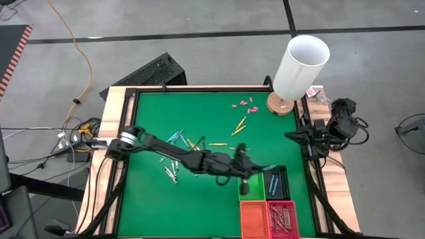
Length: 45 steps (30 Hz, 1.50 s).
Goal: Sort crayons
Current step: Put the blue crayon into the black bin
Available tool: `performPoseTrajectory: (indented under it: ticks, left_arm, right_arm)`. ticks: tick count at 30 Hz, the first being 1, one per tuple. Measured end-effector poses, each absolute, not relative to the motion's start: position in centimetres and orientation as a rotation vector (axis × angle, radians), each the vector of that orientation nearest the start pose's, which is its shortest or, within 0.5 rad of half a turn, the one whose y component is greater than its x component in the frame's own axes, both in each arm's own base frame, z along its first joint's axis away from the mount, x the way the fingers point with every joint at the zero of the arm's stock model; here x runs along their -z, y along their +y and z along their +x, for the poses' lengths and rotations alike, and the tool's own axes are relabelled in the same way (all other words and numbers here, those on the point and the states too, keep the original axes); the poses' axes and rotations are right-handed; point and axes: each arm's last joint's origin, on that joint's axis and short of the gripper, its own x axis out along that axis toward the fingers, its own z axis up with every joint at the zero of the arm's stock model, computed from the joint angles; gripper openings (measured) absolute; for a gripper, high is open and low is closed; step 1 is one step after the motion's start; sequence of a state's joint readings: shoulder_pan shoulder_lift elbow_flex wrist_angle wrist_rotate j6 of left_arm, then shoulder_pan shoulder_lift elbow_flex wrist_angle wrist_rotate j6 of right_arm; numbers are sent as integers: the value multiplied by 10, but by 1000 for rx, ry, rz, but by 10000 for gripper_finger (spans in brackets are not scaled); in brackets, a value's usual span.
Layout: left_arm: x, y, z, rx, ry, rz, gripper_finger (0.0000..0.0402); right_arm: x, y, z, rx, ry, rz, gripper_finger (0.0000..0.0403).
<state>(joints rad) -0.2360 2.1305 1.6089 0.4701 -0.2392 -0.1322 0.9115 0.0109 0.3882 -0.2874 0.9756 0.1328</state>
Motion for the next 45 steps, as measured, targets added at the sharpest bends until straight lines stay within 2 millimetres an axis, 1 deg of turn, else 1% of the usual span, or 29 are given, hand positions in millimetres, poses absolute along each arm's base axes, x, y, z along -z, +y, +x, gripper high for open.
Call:
performPoseTrajectory:
  ticks: [2,6,9,13,18,21,27,32,34,37,39,40,42,45]
  left_arm:
    - [-250,-112,506,25,31,-122,0]
    - [-241,-116,538,79,36,-140,0]
    - [-231,-120,556,77,62,-164,0]
    - [-219,-123,569,96,101,-156,0]
    - [-202,-124,572,110,159,-50,1]
    - [-193,-122,571,91,214,22,15]
    - [-184,-118,570,33,298,85,68]
    - [-184,-117,569,48,305,115,118]
    - [-183,-117,569,37,308,91,134]
    - [-189,-115,567,19,336,35,149]
    - [-201,-109,563,-16,366,9,152]
    - [-210,-106,559,-36,387,12,152]
    - [-234,-99,549,-73,425,38,150]
    - [-269,-87,528,-146,503,110,145]
  right_arm:
    - [-260,21,47,60,-57,207,0]
    - [-260,21,47,60,-57,216,0]
    - [-260,21,47,60,-57,216,0]
    - [-260,21,47,60,-57,216,0]
    - [-259,21,47,60,-50,206,0]
    - [-257,21,47,61,-36,208,0]
    - [-255,21,47,61,-25,222,0]
    - [-255,21,47,61,-26,222,0]
    - [-255,21,47,61,-26,222,0]
    - [-255,21,47,61,-26,222,0]
    - [-255,21,47,61,-26,222,0]
    - [-255,21,47,61,-25,221,0]
    - [-255,21,47,61,-26,221,0]
    - [-255,21,47,61,-25,220,0]
